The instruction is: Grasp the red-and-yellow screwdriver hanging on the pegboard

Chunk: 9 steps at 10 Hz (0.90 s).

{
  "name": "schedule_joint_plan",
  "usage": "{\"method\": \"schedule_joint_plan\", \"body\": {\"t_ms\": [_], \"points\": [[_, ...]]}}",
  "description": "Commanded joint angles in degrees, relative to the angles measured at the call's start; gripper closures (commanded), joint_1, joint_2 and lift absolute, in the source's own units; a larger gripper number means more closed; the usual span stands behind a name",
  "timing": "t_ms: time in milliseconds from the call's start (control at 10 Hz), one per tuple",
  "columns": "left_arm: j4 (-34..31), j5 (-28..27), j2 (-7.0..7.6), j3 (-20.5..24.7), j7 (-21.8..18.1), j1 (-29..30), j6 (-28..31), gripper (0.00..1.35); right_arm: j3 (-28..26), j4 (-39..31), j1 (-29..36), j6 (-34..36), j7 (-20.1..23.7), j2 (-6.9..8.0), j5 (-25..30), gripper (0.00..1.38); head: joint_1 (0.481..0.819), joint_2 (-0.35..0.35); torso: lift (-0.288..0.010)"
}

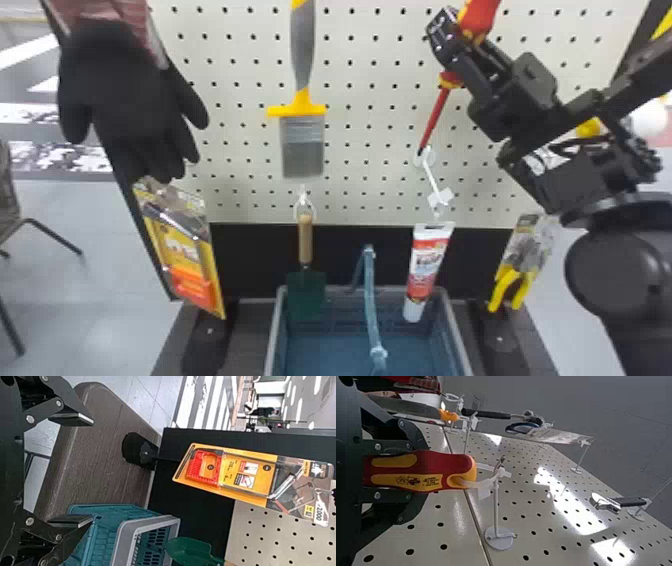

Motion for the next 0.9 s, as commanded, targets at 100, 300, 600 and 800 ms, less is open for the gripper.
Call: {"method": "schedule_joint_plan", "body": {"t_ms": [100,300,600,800], "points": [[0.0,0.0,0.0,0.0,0.0,0.04,0.0,0.42,-0.09,-0.14,0.01,0.0,0.0,0.01,-0.05,1.28,0.549,0.0,-0.1],[0.0,0.0,0.0,0.0,0.0,-0.08,0.0,0.42,-0.09,-0.14,0.01,0.09,0.0,0.01,-0.05,1.28,0.549,0.0,-0.1],[0.0,0.0,0.0,0.0,0.0,0.04,0.0,0.42,-0.09,-0.14,0.01,0.27,0.0,0.01,-0.23,1.28,0.549,0.0,-0.1],[0.0,0.0,0.0,0.0,0.0,-0.08,0.0,0.42,-0.09,-0.42,0.01,0.79,0.0,0.01,-0.58,1.27,0.549,0.0,-0.1]]}}
